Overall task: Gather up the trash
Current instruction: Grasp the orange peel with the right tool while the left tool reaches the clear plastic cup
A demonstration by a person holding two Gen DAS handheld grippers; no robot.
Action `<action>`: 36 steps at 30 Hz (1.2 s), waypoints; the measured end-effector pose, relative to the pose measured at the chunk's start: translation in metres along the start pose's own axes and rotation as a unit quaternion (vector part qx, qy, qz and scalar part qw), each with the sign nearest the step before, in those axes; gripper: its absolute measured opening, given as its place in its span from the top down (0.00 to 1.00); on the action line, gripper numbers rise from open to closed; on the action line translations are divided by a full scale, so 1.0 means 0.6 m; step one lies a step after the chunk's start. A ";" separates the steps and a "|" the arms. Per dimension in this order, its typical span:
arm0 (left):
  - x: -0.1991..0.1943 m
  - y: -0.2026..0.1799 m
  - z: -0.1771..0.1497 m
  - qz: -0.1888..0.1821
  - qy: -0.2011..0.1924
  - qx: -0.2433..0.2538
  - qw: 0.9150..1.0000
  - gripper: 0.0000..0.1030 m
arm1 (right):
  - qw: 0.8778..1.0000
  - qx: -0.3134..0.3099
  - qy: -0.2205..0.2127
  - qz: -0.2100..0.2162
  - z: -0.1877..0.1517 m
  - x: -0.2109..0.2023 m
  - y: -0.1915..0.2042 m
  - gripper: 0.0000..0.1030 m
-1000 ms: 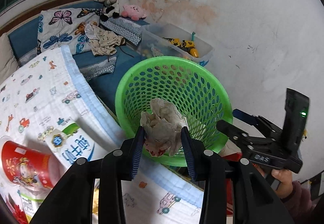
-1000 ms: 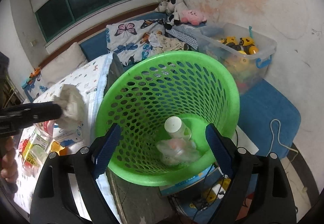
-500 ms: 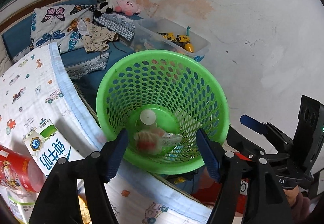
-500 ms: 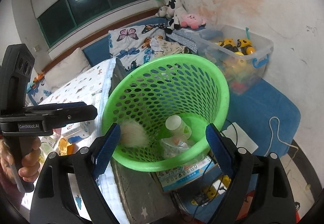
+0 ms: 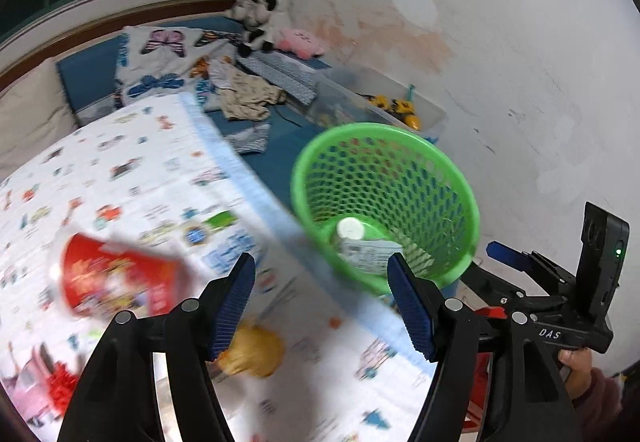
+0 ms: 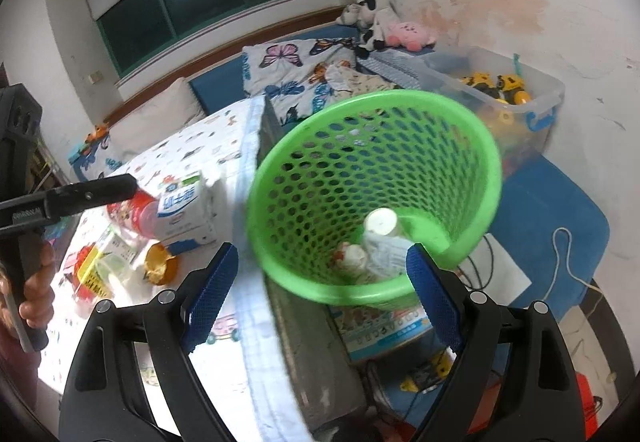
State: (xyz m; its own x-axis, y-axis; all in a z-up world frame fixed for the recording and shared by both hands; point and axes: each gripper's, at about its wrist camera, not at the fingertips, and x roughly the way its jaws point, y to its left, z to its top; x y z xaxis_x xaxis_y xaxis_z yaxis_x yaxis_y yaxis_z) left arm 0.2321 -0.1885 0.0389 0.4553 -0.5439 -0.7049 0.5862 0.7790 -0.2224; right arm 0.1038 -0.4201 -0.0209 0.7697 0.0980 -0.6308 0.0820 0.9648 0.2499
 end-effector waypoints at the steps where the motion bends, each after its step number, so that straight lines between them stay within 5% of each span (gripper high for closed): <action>1: -0.012 0.013 -0.007 0.006 -0.004 -0.004 1.000 0.36 | 1.000 -0.003 0.003 0.005 -0.002 0.003 0.008 0.17; 11: -0.075 0.113 -0.073 0.045 -0.015 -0.059 0.997 0.36 | 0.998 -0.041 0.032 0.048 -0.015 0.040 0.096 0.17; 16: -0.097 0.143 -0.108 0.056 -0.014 -0.072 0.996 0.36 | 0.994 -0.066 0.052 0.070 -0.025 0.068 0.144 0.25; 36: -0.141 0.168 -0.172 0.056 -0.017 -0.075 0.995 0.37 | 0.978 -0.141 0.116 0.103 -0.063 0.178 0.251 0.44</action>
State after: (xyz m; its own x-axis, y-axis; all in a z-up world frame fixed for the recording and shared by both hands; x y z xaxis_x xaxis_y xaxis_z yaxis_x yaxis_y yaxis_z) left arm 0.1834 -0.0318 0.0064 0.5352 -0.4597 -0.7087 0.4251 0.8715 -0.2444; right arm 0.1746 -0.2551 -0.0782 0.5854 0.3177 -0.7459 -0.2617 0.9448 0.1970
